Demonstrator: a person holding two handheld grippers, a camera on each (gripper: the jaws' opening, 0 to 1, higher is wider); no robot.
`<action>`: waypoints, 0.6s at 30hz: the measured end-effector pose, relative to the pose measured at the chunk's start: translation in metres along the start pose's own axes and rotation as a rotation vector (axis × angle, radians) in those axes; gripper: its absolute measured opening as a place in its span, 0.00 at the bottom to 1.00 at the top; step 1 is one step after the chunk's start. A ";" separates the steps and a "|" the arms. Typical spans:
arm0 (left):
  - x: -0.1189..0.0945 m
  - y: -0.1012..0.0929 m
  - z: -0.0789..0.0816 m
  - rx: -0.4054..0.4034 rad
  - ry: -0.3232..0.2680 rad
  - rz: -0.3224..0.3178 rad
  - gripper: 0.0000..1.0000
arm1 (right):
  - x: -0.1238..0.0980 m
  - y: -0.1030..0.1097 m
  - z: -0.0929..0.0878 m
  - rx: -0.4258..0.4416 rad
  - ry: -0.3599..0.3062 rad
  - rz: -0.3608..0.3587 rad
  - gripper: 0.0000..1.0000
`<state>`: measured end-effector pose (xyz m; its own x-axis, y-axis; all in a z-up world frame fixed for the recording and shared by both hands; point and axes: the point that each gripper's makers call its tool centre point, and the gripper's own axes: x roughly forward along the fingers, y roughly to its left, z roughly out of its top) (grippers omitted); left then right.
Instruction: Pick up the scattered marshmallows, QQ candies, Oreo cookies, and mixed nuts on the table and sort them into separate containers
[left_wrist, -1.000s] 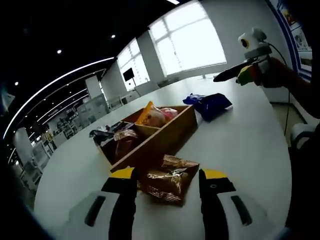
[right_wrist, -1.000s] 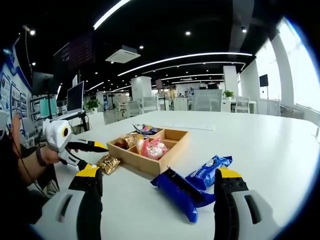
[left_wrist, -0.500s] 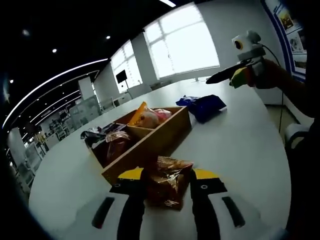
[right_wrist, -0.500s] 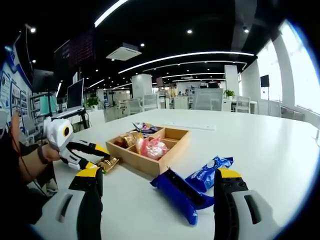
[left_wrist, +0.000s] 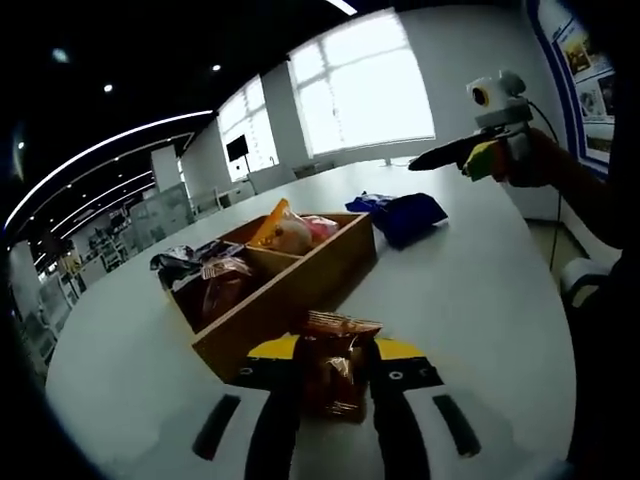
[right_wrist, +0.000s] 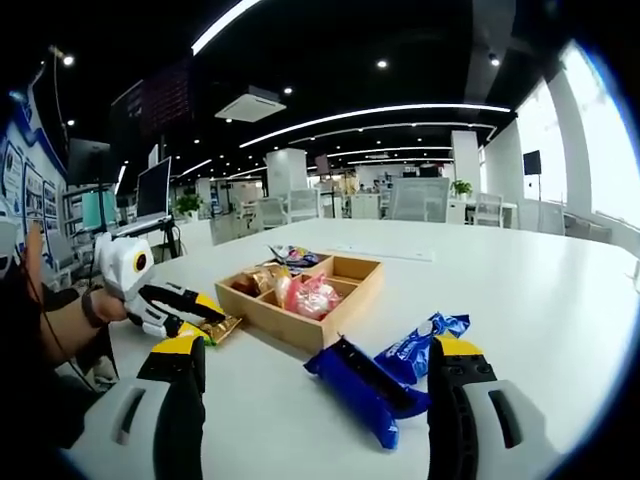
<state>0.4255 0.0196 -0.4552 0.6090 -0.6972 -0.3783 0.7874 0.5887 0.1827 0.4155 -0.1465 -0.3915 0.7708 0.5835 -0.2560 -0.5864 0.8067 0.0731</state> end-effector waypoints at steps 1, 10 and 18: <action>0.000 -0.001 0.000 0.000 -0.001 -0.001 0.30 | 0.000 0.000 0.000 -0.001 0.000 0.000 0.88; 0.001 -0.001 0.001 -0.003 -0.015 0.015 0.25 | 0.000 0.000 -0.002 -0.001 0.004 -0.001 0.87; -0.001 -0.002 0.008 -0.079 -0.029 0.042 0.20 | -0.001 -0.001 -0.003 0.004 0.001 -0.005 0.88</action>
<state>0.4246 0.0159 -0.4483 0.6445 -0.6822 -0.3452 0.7520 0.6471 0.1252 0.4147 -0.1477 -0.3941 0.7735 0.5793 -0.2572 -0.5815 0.8100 0.0756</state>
